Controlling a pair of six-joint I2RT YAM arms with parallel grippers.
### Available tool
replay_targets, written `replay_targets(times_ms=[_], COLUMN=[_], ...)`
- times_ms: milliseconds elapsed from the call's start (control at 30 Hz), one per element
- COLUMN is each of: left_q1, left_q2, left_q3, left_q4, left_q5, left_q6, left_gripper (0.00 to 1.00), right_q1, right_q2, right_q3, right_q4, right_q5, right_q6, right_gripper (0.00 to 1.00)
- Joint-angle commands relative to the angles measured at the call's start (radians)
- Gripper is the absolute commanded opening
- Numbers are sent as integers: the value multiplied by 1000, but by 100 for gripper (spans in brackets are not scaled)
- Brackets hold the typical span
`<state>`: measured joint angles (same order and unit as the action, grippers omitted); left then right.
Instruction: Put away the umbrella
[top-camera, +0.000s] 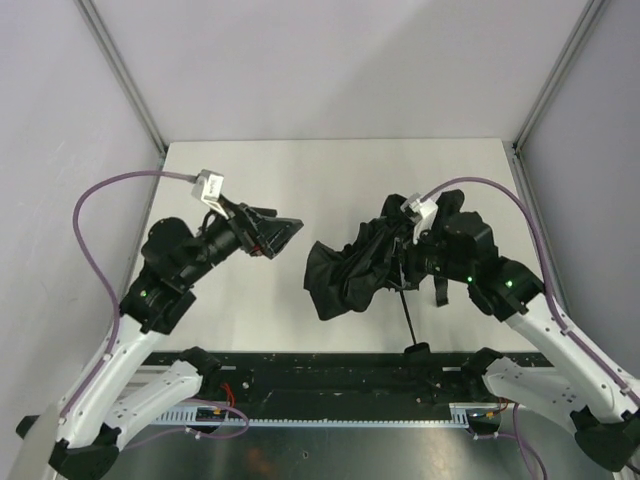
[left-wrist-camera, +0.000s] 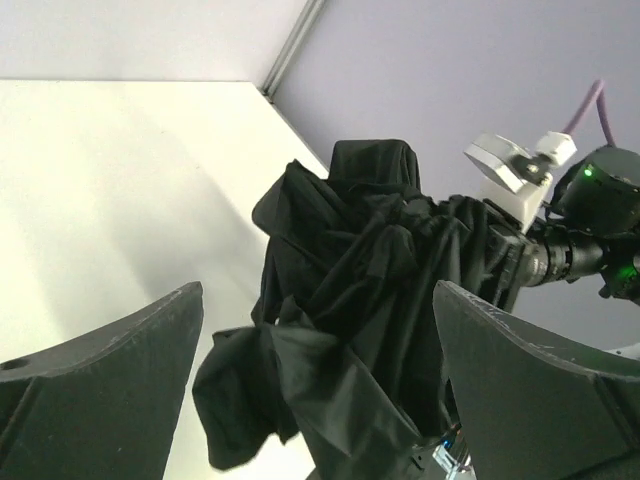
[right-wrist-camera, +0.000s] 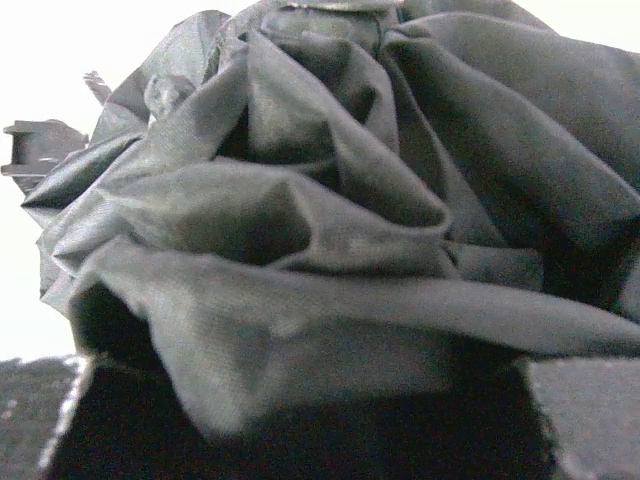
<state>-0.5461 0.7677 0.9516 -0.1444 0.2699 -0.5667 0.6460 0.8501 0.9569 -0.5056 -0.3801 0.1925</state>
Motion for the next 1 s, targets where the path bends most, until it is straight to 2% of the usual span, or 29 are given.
replay_targets(times_ms=[0,100,267,367,433,500,533,633,667,700,800,967], left_q1=[6,-52,-216,-244,-247,-247,-247,-231,-214,-194,-162,-147], left_q2=[-19,31,169,253,309,351,363,370,365,362,372,336], left_q3=[-15,-84,-133,-148,-152,-153,-164,-232,-266,-302,-366,-454], left_q4=[-124,-120,-91,-27,1,9,10,-9,-16,-20,-23,-40], left_q5=[-41,-8,-90,-56,-27,-10,-7,-41,-54,-59,-36,-29], left_q6=[-29,-95,-155,-156,-149,-128,-119,-81,-74,-67,-48,-78], left_gripper=[99,99,99,99,94,83,74,30,17,9,1,0], right_q1=[11,34,74,78,77,62,50,0,-14,-26,-57,-110], right_q2=[82,165,332,404,445,483,501,558,577,597,664,817], right_q3=[118,138,204,227,233,237,237,246,250,255,271,326], right_q4=[-72,-67,-47,-15,1,11,14,-1,-15,-31,-61,-140], right_q5=[189,235,252,198,162,120,85,-40,-87,-127,-232,-322], right_q6=[-62,-86,-131,-158,-179,-187,-203,-265,-294,-318,-383,-458], right_gripper=[0,0,0,0,0,0,0,0,0,0,0,0])
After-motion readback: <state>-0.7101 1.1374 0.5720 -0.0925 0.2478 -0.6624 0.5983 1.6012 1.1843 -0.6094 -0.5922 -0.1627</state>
